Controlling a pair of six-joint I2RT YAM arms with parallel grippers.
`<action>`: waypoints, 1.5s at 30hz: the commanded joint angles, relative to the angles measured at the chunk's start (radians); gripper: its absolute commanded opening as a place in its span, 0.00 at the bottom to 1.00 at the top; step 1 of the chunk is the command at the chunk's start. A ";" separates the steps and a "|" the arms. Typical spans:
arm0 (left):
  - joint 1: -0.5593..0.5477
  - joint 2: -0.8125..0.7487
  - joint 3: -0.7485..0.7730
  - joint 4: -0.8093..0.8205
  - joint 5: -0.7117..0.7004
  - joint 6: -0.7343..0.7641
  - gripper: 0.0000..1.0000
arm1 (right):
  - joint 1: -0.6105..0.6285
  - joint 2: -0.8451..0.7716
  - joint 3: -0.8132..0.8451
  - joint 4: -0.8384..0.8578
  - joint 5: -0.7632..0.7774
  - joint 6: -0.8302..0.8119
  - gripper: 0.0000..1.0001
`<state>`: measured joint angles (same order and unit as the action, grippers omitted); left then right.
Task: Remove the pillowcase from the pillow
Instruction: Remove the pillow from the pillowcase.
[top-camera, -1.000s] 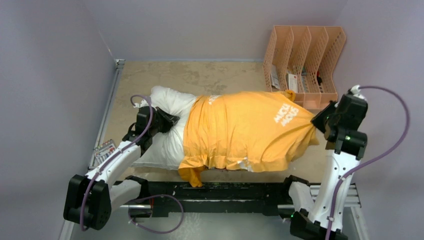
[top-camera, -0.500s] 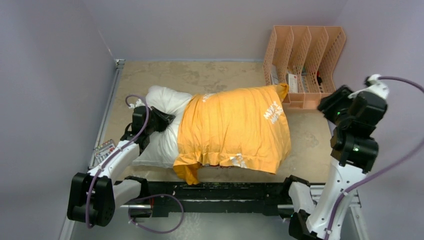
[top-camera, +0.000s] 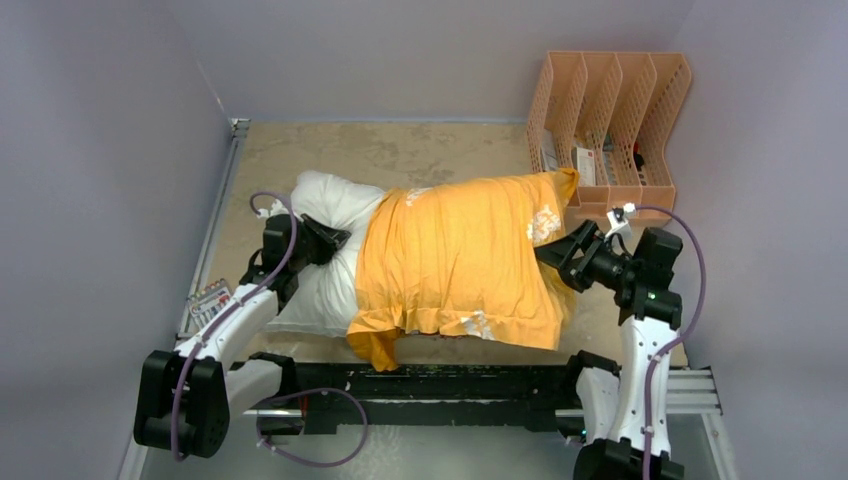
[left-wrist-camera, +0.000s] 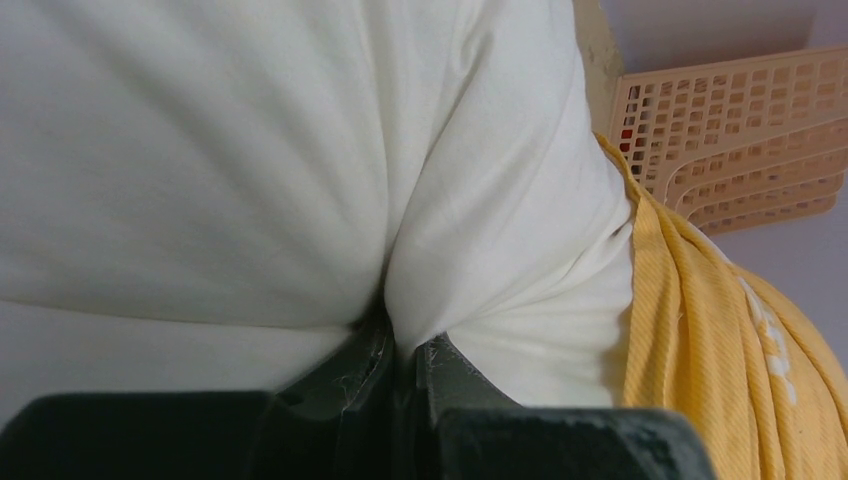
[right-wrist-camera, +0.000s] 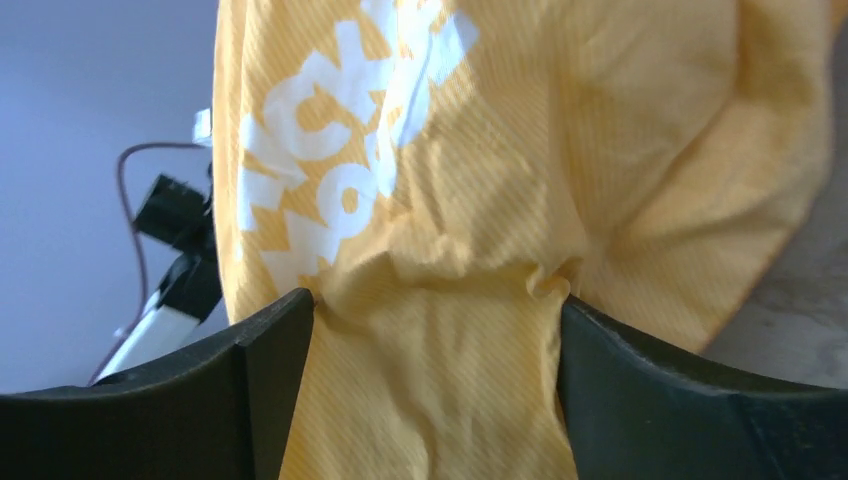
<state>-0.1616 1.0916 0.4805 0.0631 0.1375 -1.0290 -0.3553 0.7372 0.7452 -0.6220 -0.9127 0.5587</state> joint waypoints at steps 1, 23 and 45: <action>0.042 0.050 -0.077 -0.345 -0.132 0.103 0.00 | 0.034 -0.014 -0.063 0.215 -0.199 0.115 0.75; 0.139 0.118 -0.126 -0.257 -0.052 0.089 0.00 | 0.033 0.135 0.660 -0.201 0.900 -0.002 0.00; 0.147 -0.019 0.023 -0.351 0.080 0.205 0.19 | 0.035 0.182 0.641 -0.265 0.629 -0.171 0.75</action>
<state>-0.0502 1.0485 0.4843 0.0402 0.2966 -0.9794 -0.3172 0.8909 1.3087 -0.9363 -0.1875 0.4393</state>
